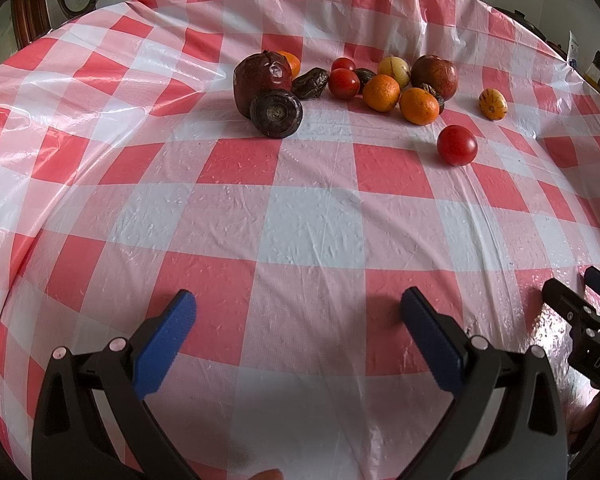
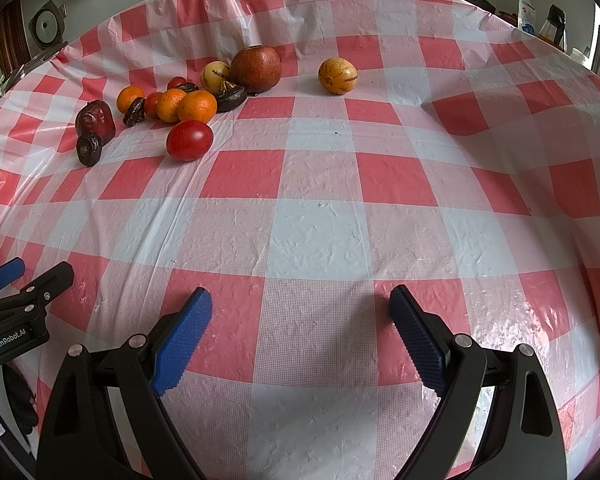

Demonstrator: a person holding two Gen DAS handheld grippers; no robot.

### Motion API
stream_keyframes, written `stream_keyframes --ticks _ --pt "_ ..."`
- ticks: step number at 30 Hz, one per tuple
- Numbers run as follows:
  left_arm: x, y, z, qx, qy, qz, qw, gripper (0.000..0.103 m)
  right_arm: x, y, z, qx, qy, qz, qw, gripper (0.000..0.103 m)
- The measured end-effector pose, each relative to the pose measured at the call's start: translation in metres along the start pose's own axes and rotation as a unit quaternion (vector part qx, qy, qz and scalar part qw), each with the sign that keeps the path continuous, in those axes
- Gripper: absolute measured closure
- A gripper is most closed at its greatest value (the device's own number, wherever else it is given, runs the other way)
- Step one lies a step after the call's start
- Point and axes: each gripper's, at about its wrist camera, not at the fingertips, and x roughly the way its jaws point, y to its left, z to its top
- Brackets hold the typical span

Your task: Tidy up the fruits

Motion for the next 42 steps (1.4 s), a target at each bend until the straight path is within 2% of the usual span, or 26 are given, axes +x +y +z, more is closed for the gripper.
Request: stream_keyframes --ticks 10,14,17,20,22,24,27,30,37,39,42 --pt "0.000 0.000 0.000 0.001 0.000 0.000 1.0000 0.001 0.004 0.009 0.006 -0.013 0.009 0.011 1.000 0.016" --pt "0.000 0.000 0.001 0.000 0.003 0.000 1.0000 0.001 0.018 0.029 0.028 -0.025 0.007 0.030 0.999 0.016" --pt "0.003 0.002 0.004 0.011 0.009 -0.009 0.9999 0.001 0.028 0.043 0.043 -0.030 0.005 0.065 0.997 0.016" --pt "0.005 0.003 0.005 0.017 0.009 -0.014 0.9997 0.001 0.034 0.057 0.060 -0.041 -0.015 0.068 0.997 0.017" --pt "0.005 0.003 0.005 0.015 0.008 -0.015 0.9997 0.001 0.038 0.064 0.069 -0.054 -0.028 0.070 0.996 0.019" --pt "0.004 0.008 0.006 0.004 0.009 -0.017 0.9998 0.001 0.044 0.070 0.079 -0.065 -0.034 0.075 0.994 0.026" --pt "0.000 0.027 0.013 -0.029 -0.008 -0.056 0.9980 0.001 0.055 0.071 0.090 -0.073 -0.026 0.083 0.994 0.036" --pt "0.004 0.038 0.027 -0.035 -0.025 -0.055 0.9976 0.001 0.063 0.068 0.097 -0.069 -0.021 0.090 0.993 0.044" --pt "0.040 0.047 0.071 -0.054 0.001 -0.070 0.9960 0.003 0.064 0.080 0.096 -0.095 -0.016 0.098 0.991 0.064" --pt "0.044 0.046 0.081 -0.054 -0.005 -0.064 0.9965 0.005 0.064 0.080 0.096 -0.094 -0.016 0.095 0.991 0.064" --pt "0.056 0.042 0.094 -0.053 -0.002 -0.051 0.9973 0.013 0.064 0.077 0.096 -0.082 -0.019 0.089 0.992 0.064"
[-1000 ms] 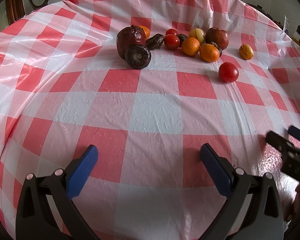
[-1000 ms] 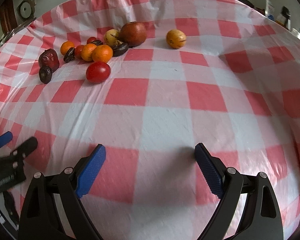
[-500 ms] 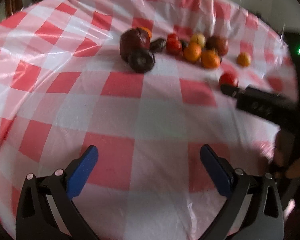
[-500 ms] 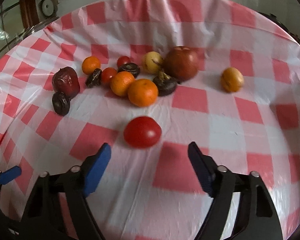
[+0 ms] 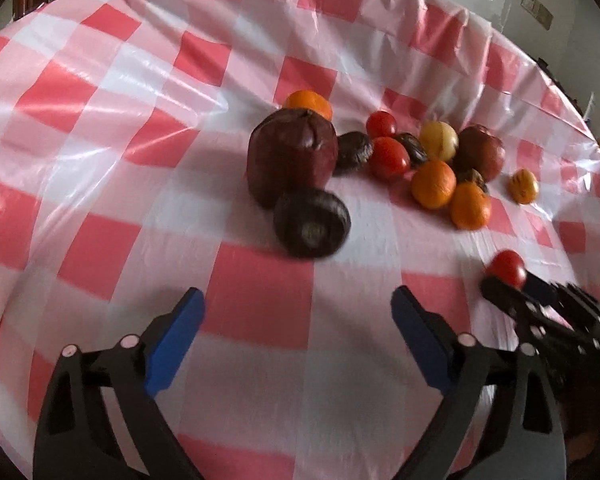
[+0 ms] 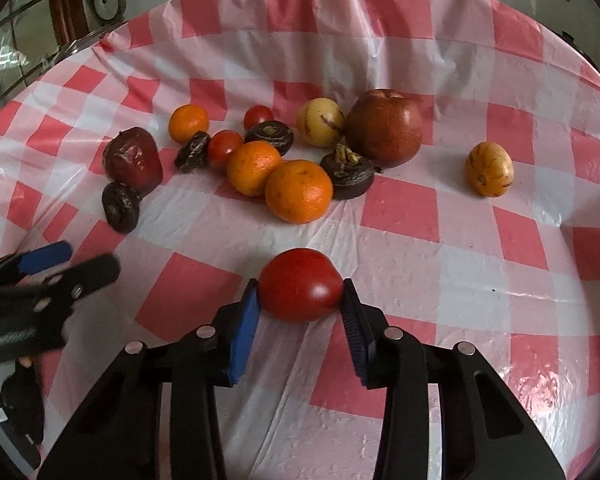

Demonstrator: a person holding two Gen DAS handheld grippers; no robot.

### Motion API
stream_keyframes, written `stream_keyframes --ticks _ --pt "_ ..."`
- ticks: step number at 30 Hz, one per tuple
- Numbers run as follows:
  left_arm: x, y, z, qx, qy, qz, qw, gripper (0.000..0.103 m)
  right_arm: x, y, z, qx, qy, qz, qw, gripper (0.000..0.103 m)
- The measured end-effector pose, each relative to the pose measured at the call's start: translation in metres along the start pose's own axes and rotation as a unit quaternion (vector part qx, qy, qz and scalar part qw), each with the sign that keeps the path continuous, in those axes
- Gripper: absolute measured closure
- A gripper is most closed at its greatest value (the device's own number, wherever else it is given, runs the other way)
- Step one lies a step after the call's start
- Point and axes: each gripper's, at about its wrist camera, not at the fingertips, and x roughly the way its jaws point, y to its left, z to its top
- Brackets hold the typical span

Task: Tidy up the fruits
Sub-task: 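Grasp the red tomato with the right tool while the left tool grasps a dark mangosteen, then carry the tomato and mangosteen in both tools over to the white sink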

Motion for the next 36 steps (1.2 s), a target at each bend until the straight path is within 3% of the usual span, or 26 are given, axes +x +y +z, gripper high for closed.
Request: stream_keyframes --ticks 4,6,8,10,24,36 --pt "0.015 -0.004 0.019 -0.008 -0.006 0.013 0.9999 0.021 -0.002 -0.009 -0.002 0.023 -0.004 0.018 1.000 0.064" --pt "0.020 -0.008 0.024 -0.002 -0.010 0.023 0.9997 0.030 -0.003 -0.009 -0.002 0.026 -0.005 0.023 0.999 0.064" --pt "0.022 -0.013 0.026 0.010 -0.014 0.038 0.9991 0.049 -0.004 -0.009 -0.002 0.028 -0.007 0.024 0.999 0.064" --pt "0.022 -0.018 0.024 0.026 -0.021 0.043 0.9985 0.061 -0.004 -0.010 -0.003 0.032 -0.009 0.026 0.999 0.064" --pt "-0.012 -0.004 -0.001 -0.016 -0.064 -0.014 0.9977 0.061 -0.014 -0.018 -0.011 0.062 -0.039 0.055 0.996 0.064" --pt "-0.080 0.012 -0.070 -0.028 -0.118 0.008 0.9926 0.061 -0.067 0.036 -0.067 0.044 -0.048 0.101 0.993 0.064"
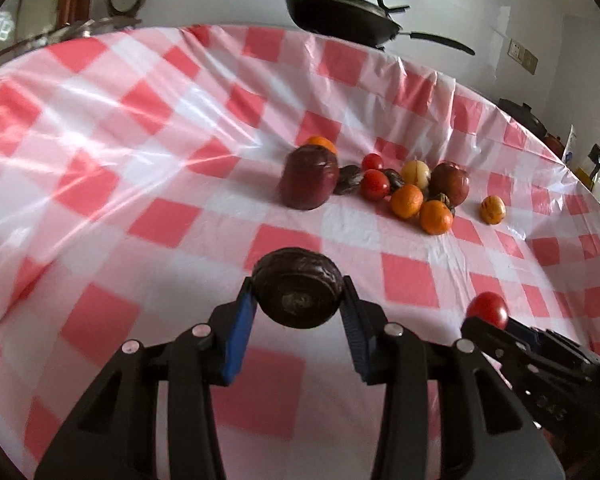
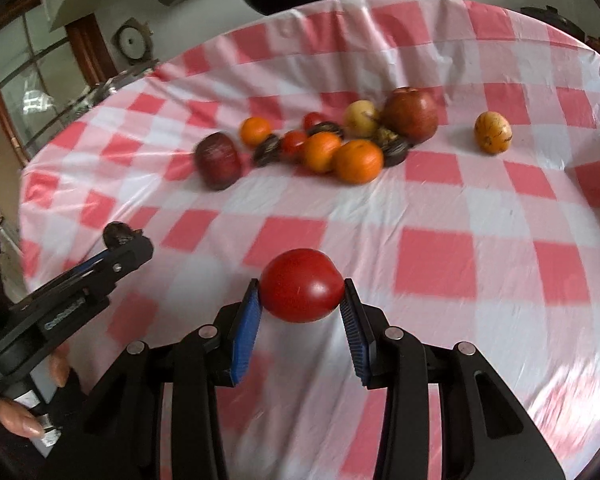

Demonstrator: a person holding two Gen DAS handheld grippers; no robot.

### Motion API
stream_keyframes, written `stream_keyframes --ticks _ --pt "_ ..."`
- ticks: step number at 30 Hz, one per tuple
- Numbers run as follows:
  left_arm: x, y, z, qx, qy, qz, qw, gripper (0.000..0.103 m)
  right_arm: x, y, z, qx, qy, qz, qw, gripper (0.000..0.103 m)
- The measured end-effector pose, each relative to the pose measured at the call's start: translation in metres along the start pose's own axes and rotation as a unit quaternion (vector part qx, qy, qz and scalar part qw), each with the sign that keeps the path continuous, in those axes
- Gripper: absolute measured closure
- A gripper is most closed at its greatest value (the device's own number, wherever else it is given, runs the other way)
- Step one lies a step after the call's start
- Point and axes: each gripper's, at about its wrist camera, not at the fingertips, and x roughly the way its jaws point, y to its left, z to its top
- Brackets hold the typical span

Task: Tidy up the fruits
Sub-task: 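Carry the tomato and mangosteen in both tools over to the white sink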

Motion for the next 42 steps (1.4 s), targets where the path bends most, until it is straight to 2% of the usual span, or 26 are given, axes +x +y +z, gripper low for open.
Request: stream_keyframes --ticks 3,6,13,29,34,42 --pt "-0.020 0.009 -0.016 0.003 -0.009 0.009 0.9999 0.061 -0.012 0.011 -0.014 -0.002 0.000 0.015 1.000 0.064" --pt "-0.033 0.023 -0.030 -0.013 0.000 -0.001 0.9999 0.061 -0.021 0.023 -0.033 -0.005 0.012 0.034 0.999 0.064" --pt "-0.065 0.053 -0.052 -0.025 0.013 0.007 0.9996 0.061 -0.037 0.043 -0.060 -0.011 0.024 0.063 0.998 0.064" --pt "-0.117 0.108 -0.106 -0.020 0.028 0.054 0.9980 0.061 -0.045 0.100 -0.093 -0.082 0.048 0.078 0.992 0.063" --pt "-0.131 0.127 -0.119 -0.024 0.024 0.069 0.9970 0.061 -0.047 0.127 -0.103 -0.117 0.054 0.091 0.988 0.063" --pt "-0.164 0.171 -0.141 -0.047 0.010 0.105 0.9933 0.061 -0.043 0.185 -0.122 -0.193 0.066 0.123 0.971 0.063"
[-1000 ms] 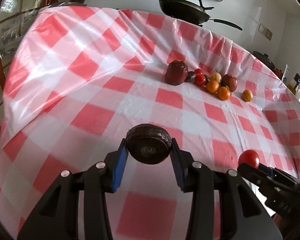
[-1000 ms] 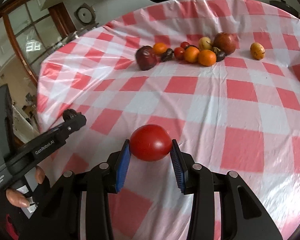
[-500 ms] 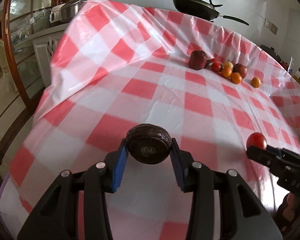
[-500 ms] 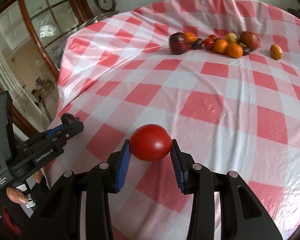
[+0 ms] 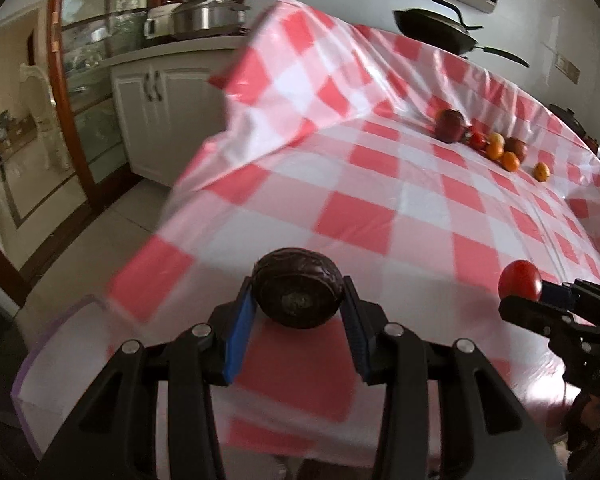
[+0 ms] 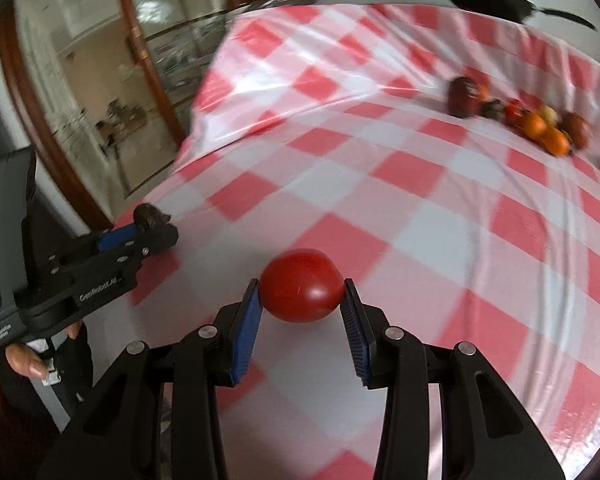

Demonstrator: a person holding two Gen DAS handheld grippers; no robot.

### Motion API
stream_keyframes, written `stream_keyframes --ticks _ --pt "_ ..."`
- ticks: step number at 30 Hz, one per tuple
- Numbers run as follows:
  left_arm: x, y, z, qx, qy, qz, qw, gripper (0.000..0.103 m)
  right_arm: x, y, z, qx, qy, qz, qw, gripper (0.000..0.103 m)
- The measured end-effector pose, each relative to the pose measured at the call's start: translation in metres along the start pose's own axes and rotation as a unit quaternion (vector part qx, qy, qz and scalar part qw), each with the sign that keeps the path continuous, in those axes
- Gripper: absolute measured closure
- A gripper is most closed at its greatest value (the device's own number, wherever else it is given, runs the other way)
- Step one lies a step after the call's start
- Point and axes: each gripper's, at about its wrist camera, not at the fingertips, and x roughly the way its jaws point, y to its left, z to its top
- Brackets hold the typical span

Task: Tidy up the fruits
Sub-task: 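Carry the tomato and mangosteen in both tools over to the white sink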

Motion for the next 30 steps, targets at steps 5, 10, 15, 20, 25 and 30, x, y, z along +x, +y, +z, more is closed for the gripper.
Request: stream_keyframes --ticks 5,10,15,20,25,30 --pt "-0.010 0.035 -0.008 -0.025 -0.003 0.020 0.9995 0.061 0.015 0.040 0.003 -0.053 0.016 0.016 0.998 0.063" --pt "-0.024 0.076 -0.021 -0.067 -0.005 0.046 0.9967 0.061 0.031 0.086 0.000 -0.111 0.031 0.032 0.993 0.062" --pt "-0.046 0.127 -0.036 -0.121 -0.011 0.069 0.9902 0.061 0.031 0.141 -0.006 -0.180 0.027 0.078 0.980 0.062" --pt "-0.045 0.175 -0.062 -0.155 0.010 0.114 0.9812 0.061 0.046 0.195 -0.022 -0.249 0.058 0.113 0.960 0.062" --pt "-0.011 0.203 -0.096 -0.177 0.085 0.146 0.9695 0.061 0.096 0.234 -0.059 -0.310 0.139 0.115 0.934 0.062" --pt "0.028 0.229 -0.133 -0.218 0.172 0.153 0.9484 0.061 0.162 0.250 -0.094 -0.328 0.236 0.100 0.909 0.062"
